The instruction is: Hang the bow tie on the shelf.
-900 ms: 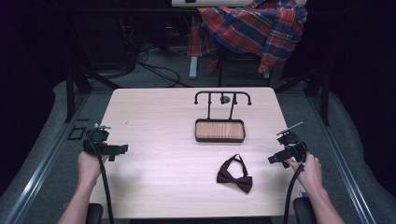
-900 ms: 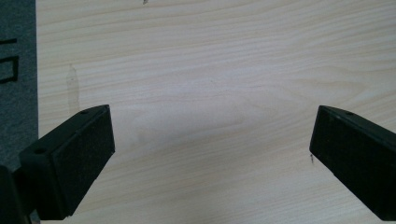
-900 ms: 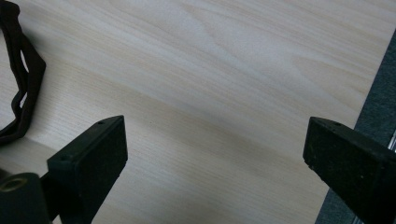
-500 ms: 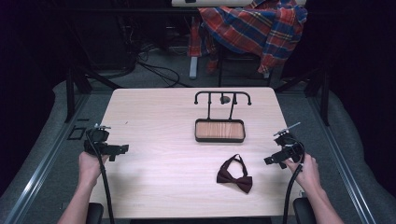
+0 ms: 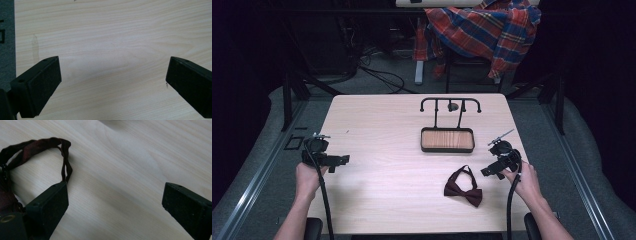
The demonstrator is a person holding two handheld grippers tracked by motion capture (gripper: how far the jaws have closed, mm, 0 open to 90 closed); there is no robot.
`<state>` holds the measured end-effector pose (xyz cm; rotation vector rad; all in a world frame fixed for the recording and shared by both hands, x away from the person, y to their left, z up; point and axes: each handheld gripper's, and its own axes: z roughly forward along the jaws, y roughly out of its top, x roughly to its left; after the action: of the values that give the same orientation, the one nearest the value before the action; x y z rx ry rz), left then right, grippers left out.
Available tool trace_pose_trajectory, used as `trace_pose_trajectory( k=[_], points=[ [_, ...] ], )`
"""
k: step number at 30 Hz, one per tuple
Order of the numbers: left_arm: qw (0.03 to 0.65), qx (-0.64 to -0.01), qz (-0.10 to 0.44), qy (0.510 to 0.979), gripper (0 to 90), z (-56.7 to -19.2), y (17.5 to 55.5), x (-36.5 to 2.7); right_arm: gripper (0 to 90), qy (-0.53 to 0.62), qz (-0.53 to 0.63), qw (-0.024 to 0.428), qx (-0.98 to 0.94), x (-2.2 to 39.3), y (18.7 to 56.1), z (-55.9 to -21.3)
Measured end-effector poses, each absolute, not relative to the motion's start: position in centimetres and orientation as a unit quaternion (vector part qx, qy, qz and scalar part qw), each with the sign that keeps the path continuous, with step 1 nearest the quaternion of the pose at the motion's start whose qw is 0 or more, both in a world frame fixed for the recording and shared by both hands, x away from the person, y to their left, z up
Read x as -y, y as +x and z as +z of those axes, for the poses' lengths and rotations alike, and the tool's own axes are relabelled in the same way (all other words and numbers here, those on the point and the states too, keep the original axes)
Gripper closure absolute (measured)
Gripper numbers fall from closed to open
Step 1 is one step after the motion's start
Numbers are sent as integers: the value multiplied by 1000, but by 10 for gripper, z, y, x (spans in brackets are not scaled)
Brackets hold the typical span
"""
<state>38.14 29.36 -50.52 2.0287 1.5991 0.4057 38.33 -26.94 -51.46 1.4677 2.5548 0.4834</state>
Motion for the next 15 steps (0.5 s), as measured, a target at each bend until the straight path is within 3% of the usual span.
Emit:
trace_pose_trajectory(
  k=[15],
  points=[
    [256,-589,148,752,0,-506,382,-293,132,461,170,47,-870,240,394,-519]
  ],
)
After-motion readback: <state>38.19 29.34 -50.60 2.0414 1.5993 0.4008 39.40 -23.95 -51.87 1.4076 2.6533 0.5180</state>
